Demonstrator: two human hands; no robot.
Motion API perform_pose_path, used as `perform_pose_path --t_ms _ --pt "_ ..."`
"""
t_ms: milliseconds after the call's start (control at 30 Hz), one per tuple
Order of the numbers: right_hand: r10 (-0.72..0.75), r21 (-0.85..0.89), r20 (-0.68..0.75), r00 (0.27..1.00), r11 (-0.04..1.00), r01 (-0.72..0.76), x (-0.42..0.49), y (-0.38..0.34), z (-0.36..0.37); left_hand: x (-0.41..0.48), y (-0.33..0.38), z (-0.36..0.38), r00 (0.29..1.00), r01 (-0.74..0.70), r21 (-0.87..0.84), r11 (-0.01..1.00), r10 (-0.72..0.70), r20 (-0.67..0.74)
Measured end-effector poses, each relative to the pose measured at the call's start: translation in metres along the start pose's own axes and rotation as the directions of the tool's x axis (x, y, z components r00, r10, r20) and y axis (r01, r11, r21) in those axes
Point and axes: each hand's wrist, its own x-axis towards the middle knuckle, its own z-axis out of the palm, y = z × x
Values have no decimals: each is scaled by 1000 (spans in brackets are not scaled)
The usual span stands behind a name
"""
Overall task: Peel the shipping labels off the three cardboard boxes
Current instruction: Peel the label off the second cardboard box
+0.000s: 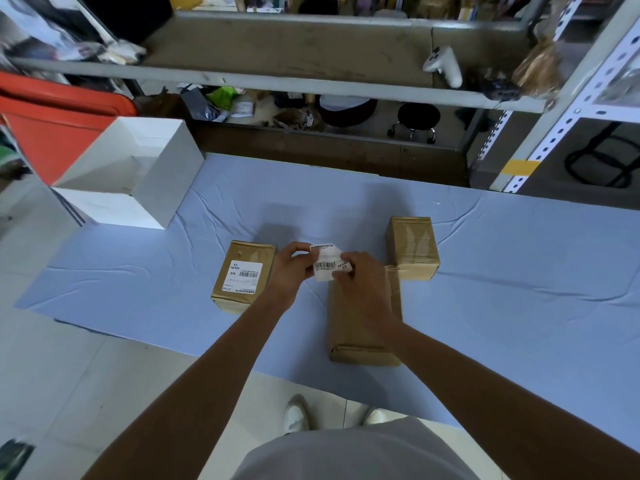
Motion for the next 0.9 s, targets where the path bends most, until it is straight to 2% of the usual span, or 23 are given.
perform_pose_path --t_ms 133,267,400,533,700,800,900 --pt "-10 -82 26 1000 997 12 3 -3 0 0 -1 -6 996 -33 -1 999 33 79" --pt "-45 -64 21 999 997 47 5 -8 -1 0 0 -12 989 -70 21 997 66 136" --pt "-70 -39 -10 997 997 70 8 -15 3 1 3 -15 993 -72 47 996 67 94" --pt "-70 -5 -26 997 998 70 12 -16 5 5 8 -14 996 -89 195 977 81 46" --pt "-45 -1 -65 997 999 45 15 -12 7 7 11 -3 979 -201 454 868 189 71" --pt "-32 13 -71 997 999 33 17 -10 6 6 9 6 973 -222 515 828 226 55" --pt "-20 104 -120 993 994 32 16 -8 4 3 11 15 979 -200 453 869 192 64"
